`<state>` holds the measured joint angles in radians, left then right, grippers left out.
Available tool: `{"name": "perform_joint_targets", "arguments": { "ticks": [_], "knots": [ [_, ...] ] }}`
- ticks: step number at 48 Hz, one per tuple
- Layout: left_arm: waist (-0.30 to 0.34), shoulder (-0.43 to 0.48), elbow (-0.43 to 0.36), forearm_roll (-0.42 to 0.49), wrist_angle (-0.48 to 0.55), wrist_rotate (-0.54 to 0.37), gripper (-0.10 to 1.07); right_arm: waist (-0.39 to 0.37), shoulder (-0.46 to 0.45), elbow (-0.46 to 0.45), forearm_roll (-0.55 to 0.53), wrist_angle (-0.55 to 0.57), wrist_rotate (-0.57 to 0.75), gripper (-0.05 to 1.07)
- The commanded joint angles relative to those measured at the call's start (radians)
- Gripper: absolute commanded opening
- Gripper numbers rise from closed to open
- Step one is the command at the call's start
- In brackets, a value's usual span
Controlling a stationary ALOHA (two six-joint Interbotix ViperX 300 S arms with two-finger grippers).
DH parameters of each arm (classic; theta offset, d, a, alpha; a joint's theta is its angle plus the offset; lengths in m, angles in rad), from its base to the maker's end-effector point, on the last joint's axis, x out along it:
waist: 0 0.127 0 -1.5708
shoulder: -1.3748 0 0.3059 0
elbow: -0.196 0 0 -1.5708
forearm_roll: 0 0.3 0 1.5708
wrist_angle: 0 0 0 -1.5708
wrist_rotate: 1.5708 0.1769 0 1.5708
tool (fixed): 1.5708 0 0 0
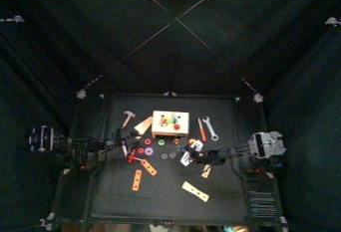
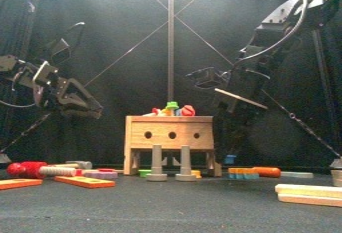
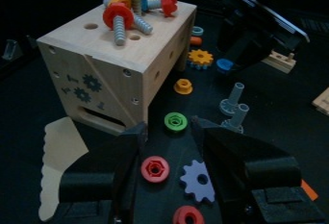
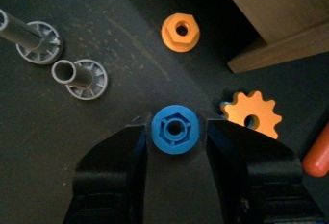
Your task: Place blue bolt under bench
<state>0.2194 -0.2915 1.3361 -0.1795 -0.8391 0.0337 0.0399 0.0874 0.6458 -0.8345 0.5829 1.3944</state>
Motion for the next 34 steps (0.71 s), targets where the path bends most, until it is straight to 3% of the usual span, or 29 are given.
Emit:
{"name": "perform_joint_targets", "arguments": {
  "ticks": [1, 10, 34],
  "knots": [
    [0.003, -0.003, -0.011, -0.002, -0.003, 0.003, 0.81, -0.020, -0.032, -0.025, -0.020, 0.000, -0.002, 0.66],
    [0.003, -0.003, -0.009, -0.003, -0.003, 0.002, 0.81, -0.049, -0.021, -0.026, -0.084, 0.006, 0.006, 0.66],
    [0.005, -0.003, -0.006, -0.002, 0.026, 0.002, 0.81, -0.104, 0.051, -0.046, -0.123, -0.012, 0.003, 0.70]
  ]
}}
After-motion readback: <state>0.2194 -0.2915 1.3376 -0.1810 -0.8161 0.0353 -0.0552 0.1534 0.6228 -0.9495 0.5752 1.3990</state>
